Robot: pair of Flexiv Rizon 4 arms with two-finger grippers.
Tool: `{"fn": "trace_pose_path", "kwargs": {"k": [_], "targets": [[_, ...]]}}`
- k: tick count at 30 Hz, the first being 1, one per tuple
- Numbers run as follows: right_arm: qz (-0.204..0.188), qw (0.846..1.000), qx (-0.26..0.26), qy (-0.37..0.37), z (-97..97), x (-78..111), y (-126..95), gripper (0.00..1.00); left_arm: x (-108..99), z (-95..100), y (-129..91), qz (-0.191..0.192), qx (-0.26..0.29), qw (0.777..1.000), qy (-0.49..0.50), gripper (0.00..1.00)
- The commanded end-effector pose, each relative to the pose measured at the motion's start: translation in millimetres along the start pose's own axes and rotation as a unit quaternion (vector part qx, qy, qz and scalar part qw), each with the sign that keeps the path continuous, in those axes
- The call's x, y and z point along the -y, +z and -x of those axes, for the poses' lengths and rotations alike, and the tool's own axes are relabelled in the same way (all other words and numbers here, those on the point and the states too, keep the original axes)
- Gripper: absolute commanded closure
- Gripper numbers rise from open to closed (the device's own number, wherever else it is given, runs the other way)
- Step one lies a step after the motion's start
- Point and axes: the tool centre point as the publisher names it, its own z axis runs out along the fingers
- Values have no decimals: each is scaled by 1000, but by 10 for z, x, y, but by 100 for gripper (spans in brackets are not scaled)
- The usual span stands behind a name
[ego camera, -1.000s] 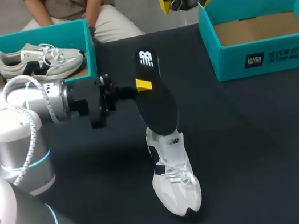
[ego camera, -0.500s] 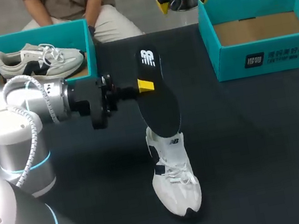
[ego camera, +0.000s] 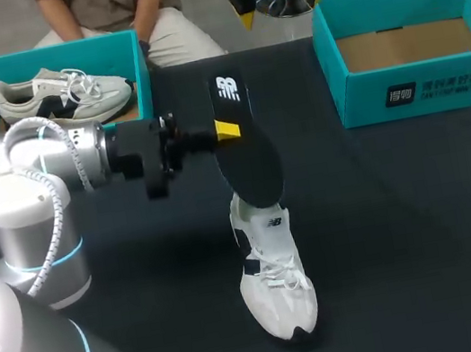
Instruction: Take the shoe out of the shoebox, open the shoe tongue, remove and reinsert the insole, then place the shoe into the shoebox
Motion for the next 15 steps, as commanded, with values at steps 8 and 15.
{"fn": "trace_pose_path", "kwargs": {"k": [8,15], "targets": [[-7,1000,6,4,-57,-10,12,0,-297,-73,132,-13,-12,1000,-5,100],[-12,1000,9,12,-82,-30,-28,0,-402,-117,172,-19,-21,1000,1,100]]}}
